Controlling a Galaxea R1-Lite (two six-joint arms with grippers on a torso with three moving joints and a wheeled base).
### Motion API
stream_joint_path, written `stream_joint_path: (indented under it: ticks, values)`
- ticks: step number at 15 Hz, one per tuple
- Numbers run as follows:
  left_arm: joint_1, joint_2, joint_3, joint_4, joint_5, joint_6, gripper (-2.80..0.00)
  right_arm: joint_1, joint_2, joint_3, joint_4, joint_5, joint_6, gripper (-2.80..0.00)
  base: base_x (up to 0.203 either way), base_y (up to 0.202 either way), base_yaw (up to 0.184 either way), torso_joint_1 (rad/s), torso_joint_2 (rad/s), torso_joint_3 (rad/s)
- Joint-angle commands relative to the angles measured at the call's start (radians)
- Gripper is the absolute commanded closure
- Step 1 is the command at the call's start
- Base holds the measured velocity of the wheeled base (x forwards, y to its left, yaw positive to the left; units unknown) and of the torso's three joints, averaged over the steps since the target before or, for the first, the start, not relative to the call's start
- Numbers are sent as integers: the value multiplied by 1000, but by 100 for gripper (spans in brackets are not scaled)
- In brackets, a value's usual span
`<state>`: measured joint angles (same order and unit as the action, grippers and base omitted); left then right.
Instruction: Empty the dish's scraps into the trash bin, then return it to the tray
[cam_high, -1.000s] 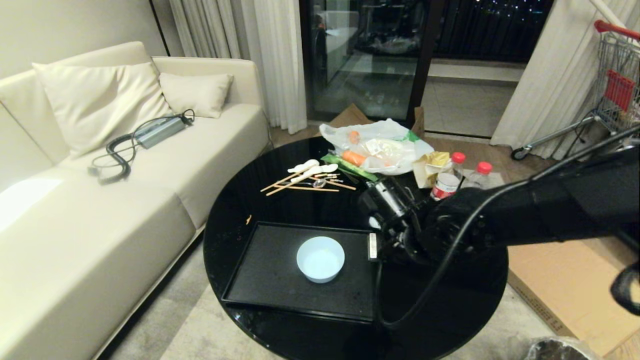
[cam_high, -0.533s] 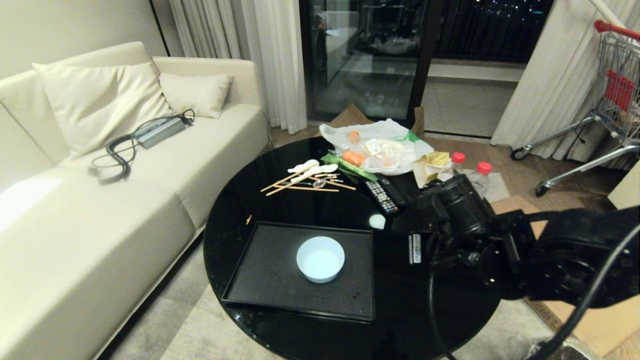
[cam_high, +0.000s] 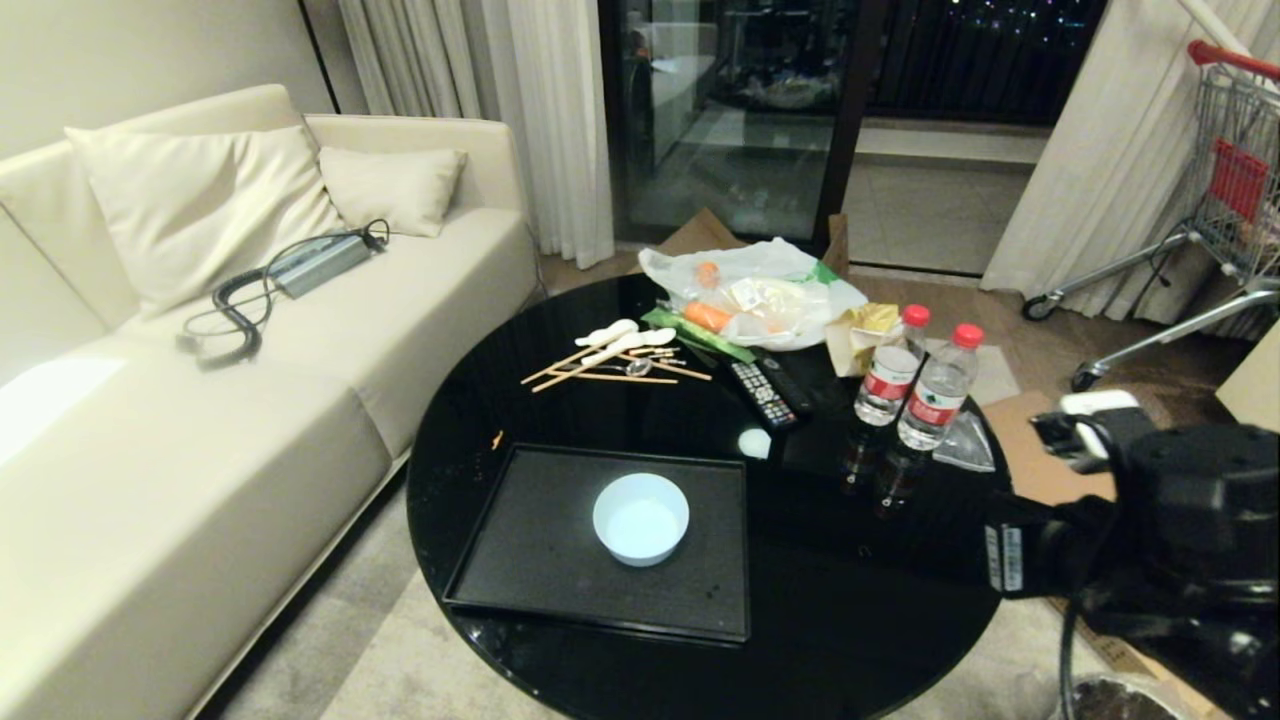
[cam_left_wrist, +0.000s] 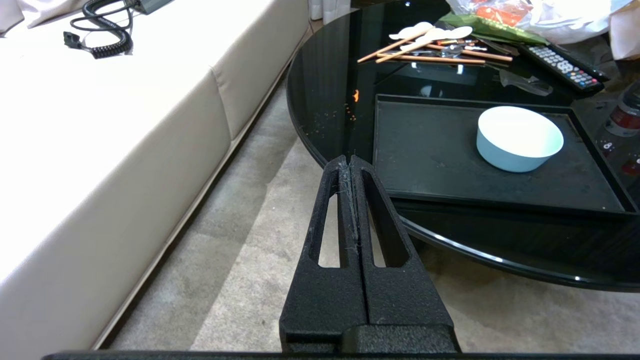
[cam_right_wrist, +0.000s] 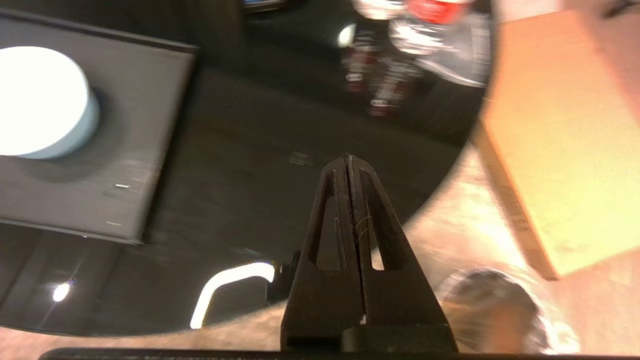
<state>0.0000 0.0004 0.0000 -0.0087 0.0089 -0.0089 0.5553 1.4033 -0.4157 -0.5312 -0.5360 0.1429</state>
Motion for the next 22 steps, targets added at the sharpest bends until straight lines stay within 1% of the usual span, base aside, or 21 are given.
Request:
stream_joint_path:
  ticks: [1,4,6,7,9,10,11,13,14,15,16,17,19,20,22]
  values:
    - [0,0,0,-1,0,0,0,-44,-195,152,-60,-1,-9,0,0,0,0,0,0,0]
    - [0,0,0,-1,0,0,0,-79,-379,279,-100,4,-17,0,0,0,0,0,0,0]
    - [0,0,0,-1,0,0,0,-91,-560,347,-96,38,-35,0,0,0,0,0,0,0]
    - [0,0,0,-1,0,0,0,-94,-654,366,-74,58,-46,0,0,0,0,0,0,0]
    - [0,0,0,-1,0,0,0,-119,-838,393,24,90,-73,0,0,0,0,0,0,0]
    - [0,0,0,-1,0,0,0,-154,-902,402,95,116,-84,0,0,0,0,0,0,0]
    - [0,0,0,-1,0,0,0,-223,-940,407,165,164,-91,0,0,0,0,0,0,0]
    - [0,0,0,-1,0,0,0,-395,-1020,412,291,315,-102,0,0,0,0,0,0,0]
    - [0,0,0,-1,0,0,0,-456,-1080,414,349,399,-108,0,0,0,0,0,0,0]
    - [0,0,0,-1,0,0,0,-490,-1144,414,403,449,-123,0,0,0,0,0,0,0]
    - [0,0,0,-1,0,0,0,-517,-1217,413,465,478,-145,0,0,0,0,0,0,0]
    - [0,0,0,-1,0,0,0,-533,-1268,412,502,496,-163,0,0,0,0,0,0,0]
    - [0,0,0,-1,0,0,0,-550,-1361,413,525,521,-186,0,0,0,0,0,0,0]
    - [0,0,0,-1,0,0,0,-554,-1396,414,527,525,-192,0,0,0,0,0,0,0]
    - [0,0,0,-1,0,0,0,-557,-1403,416,530,505,-194,0,0,0,0,0,0,0]
